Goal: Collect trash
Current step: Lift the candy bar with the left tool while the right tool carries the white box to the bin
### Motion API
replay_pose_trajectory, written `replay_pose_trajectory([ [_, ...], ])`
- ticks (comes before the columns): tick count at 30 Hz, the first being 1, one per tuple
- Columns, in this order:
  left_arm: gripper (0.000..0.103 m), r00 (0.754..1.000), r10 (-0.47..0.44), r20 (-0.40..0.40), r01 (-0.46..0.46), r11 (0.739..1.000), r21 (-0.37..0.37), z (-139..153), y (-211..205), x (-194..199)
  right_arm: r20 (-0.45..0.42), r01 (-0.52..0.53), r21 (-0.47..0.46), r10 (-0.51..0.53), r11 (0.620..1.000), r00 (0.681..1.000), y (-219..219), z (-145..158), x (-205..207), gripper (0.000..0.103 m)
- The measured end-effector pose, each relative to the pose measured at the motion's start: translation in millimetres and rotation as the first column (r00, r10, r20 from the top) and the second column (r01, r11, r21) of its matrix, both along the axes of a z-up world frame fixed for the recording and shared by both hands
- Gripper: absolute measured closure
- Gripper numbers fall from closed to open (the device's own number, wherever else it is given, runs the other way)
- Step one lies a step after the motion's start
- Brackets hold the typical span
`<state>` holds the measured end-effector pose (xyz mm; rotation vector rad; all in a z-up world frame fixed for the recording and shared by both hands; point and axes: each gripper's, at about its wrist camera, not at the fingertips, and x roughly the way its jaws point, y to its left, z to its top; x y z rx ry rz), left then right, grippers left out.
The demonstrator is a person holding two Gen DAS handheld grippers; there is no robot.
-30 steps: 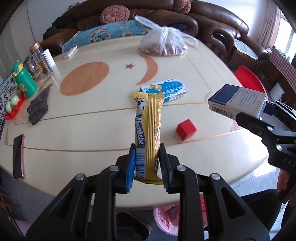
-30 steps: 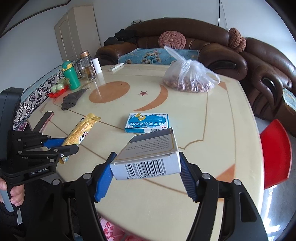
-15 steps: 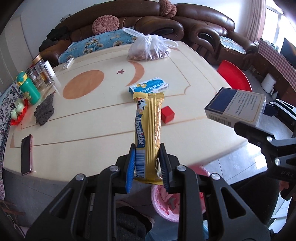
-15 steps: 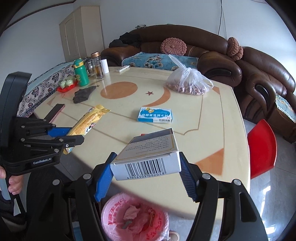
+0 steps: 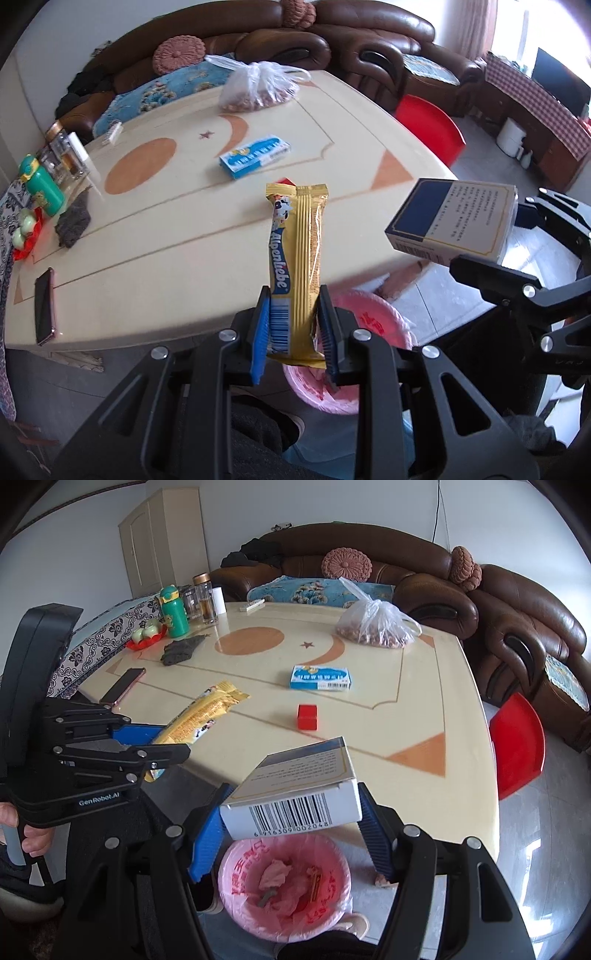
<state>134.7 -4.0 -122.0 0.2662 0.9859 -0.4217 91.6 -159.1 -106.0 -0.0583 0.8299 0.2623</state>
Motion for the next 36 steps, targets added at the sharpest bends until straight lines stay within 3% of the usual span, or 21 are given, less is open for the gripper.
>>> replay_pose_trajectory([
  [23,0.078,0.983,-0.098,-0.154,0.109,0.992,0.06,-83,-19,-22,-0.156,0.017,0.025,-0.013,1.0,0.988,3,-72,-23,0.039],
  [36,0.078,0.956,-0.132,-0.263,0.159,0.983,0.086,-137,-27,-21,-0.293,0.052,0.04,-0.038,0.998,0.955,-8,-133,-11,0.039],
])
